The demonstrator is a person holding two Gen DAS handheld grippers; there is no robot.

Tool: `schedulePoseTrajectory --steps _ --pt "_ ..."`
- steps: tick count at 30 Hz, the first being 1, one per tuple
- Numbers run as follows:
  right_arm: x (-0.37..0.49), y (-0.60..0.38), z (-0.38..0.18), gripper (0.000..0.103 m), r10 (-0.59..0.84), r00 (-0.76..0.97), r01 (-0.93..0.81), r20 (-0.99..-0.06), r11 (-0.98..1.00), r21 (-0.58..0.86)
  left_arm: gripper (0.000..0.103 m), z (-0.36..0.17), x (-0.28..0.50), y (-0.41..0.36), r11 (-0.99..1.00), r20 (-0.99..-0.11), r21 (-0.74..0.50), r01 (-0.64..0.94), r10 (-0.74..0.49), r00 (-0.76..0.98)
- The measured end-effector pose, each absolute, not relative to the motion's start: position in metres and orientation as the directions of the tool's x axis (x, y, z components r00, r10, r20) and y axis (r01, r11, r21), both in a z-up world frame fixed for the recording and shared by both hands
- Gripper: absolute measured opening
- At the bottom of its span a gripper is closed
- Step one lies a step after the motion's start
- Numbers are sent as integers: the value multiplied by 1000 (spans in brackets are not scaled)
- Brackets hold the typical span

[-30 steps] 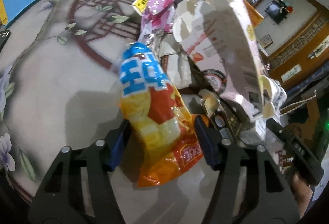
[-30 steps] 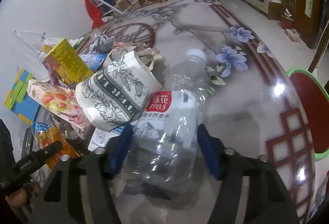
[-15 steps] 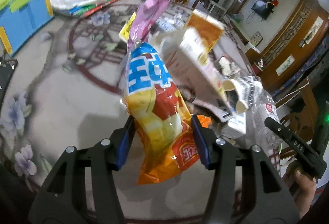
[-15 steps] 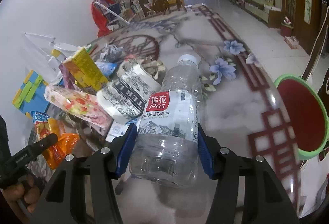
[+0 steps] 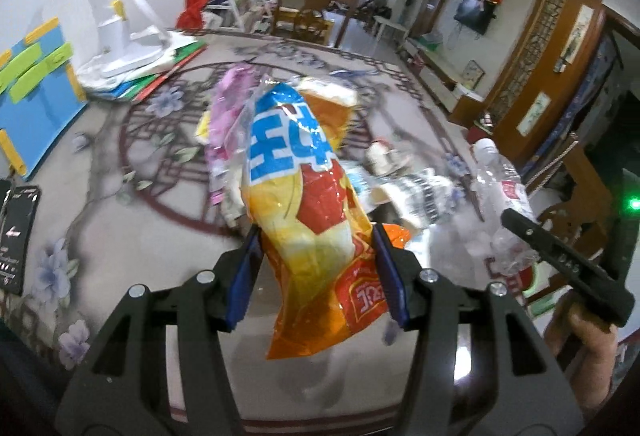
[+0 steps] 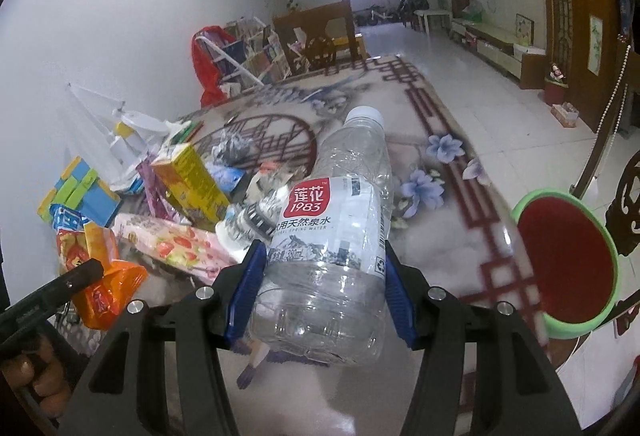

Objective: Collect trash
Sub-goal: 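Carry the chip bag and water bottle over the red bin with both tools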

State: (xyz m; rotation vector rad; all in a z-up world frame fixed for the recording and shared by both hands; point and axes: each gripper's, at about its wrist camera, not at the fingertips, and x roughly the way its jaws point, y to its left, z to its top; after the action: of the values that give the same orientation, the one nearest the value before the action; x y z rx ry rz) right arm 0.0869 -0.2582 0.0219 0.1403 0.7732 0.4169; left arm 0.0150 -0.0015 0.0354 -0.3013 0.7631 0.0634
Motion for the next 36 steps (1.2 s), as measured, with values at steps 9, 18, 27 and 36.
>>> schedulePoseTrajectory --steps 9,18,27,36 --pt "96 -311 40 55 361 700 -236 -616 931 278 52 49 64 -62 970 -665 -242 10 -174 726" --pt "110 -401 48 55 221 753 -85 -619 967 241 52 53 133 -151 920 -644 -309 242 -390 658" --pt "118 -479 40 55 108 760 57 -641 971 232 52 43 188 -243 844 -653 -349 407 -531 540" --pt "122 -515 19 55 59 738 146 -672 959 245 52 27 226 -313 798 -684 -369 477 -581 442"
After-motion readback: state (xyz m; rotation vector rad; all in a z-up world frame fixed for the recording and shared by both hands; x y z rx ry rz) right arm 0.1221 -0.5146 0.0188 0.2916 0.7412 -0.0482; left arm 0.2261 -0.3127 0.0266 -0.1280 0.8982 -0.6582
